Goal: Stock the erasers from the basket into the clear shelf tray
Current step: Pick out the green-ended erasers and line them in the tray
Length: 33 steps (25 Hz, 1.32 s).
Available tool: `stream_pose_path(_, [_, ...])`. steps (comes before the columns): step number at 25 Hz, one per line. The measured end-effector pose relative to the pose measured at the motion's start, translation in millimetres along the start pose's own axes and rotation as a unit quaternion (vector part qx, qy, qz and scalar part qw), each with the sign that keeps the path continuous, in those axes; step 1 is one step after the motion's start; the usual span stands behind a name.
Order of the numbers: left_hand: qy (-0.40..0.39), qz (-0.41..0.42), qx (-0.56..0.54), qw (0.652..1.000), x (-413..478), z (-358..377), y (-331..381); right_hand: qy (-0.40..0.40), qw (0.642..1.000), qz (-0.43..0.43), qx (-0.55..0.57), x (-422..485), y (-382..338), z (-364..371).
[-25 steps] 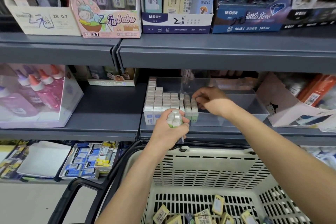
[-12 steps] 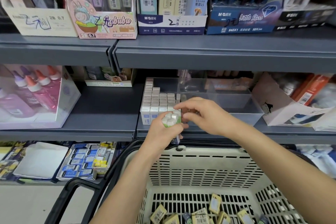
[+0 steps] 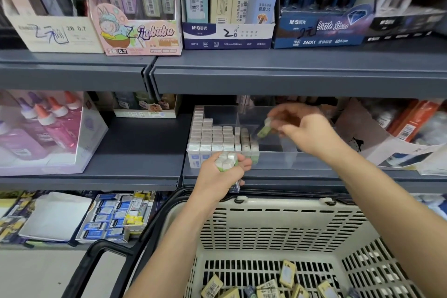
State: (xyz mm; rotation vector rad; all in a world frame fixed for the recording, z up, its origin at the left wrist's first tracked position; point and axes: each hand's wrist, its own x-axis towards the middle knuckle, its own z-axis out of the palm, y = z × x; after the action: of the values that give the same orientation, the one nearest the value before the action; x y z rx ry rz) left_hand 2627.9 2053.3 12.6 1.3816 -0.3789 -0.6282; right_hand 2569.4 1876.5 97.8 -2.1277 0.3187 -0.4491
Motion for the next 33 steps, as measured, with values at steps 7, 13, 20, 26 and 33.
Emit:
stream_pose_path(7, [-0.003,-0.007,-0.005,1.000,-0.8,0.1,1.1,0.048,0.985,-0.001,-0.165,26.7,17.6,14.5])
stream_pose_path(13, [0.000,-0.012,-0.010,1.000,-0.2,-0.4,1.8,-0.018,0.980,0.025,-0.198,37.2,27.5,29.4])
stream_pose_path(20, [0.003,-0.018,-0.011,1.000,0.0,0.0,3.2,-0.060,0.962,0.081,-0.255,39.4,44.8,41.7])
stream_pose_path(26, [0.003,-0.016,-0.027,1.000,-2.5,0.5,3.4,-0.024,0.970,0.011,-0.241,17.3,27.4,31.2])
stream_pose_path(33, [0.019,0.025,0.134,0.990,-4.7,3.6,6.1,-0.120,0.984,-0.055,-0.122,-45.3,-6.2,50.4])
